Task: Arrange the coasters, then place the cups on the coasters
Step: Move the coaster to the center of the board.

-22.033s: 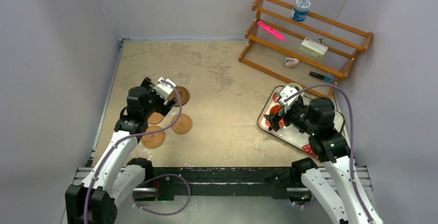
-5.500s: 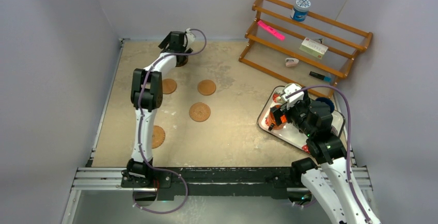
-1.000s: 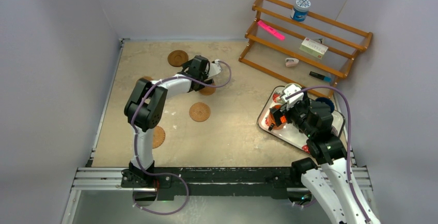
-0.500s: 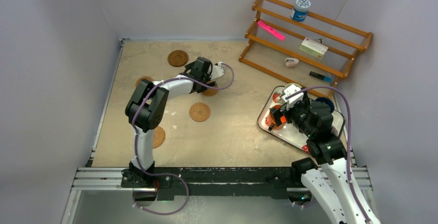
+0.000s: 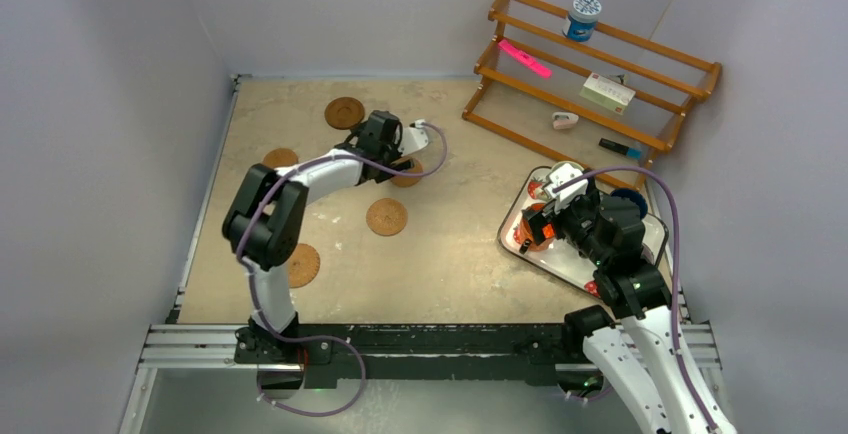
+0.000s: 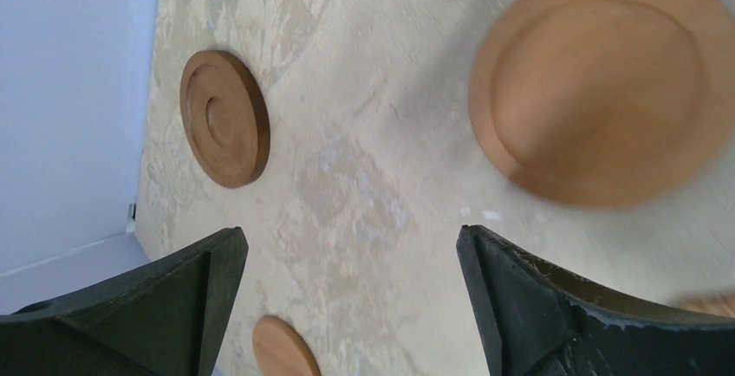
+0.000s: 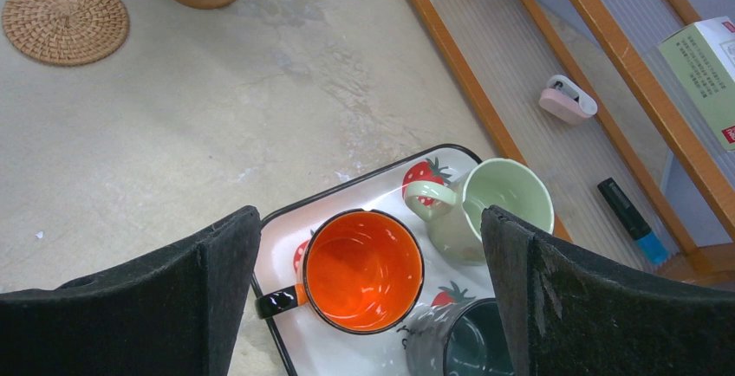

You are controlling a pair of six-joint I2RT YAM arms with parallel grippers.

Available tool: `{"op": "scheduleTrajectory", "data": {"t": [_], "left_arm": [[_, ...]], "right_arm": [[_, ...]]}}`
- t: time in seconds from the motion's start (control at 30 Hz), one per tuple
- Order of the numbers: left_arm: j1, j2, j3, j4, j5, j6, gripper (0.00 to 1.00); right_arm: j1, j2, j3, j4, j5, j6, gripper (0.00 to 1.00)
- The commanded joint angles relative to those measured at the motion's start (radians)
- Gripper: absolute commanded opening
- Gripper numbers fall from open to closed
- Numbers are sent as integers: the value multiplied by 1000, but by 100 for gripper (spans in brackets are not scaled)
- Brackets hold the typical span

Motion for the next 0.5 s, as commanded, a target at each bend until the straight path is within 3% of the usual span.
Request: {"op": "scheduleTrajectory", "data": {"t": [0.0,0.2,0.47], "left_arm": [[5,-208,-113,-19,188,15,100],[-4,-288,-214,-85,311,57,100],[-21,-277,-279,-114,340,82,100]], "right_arm": [[4,-6,-4,11,-18,-14,99],[4,-4,0,9,-21,-11,99],[4,-10,0,6,-24,-11,99]]}}
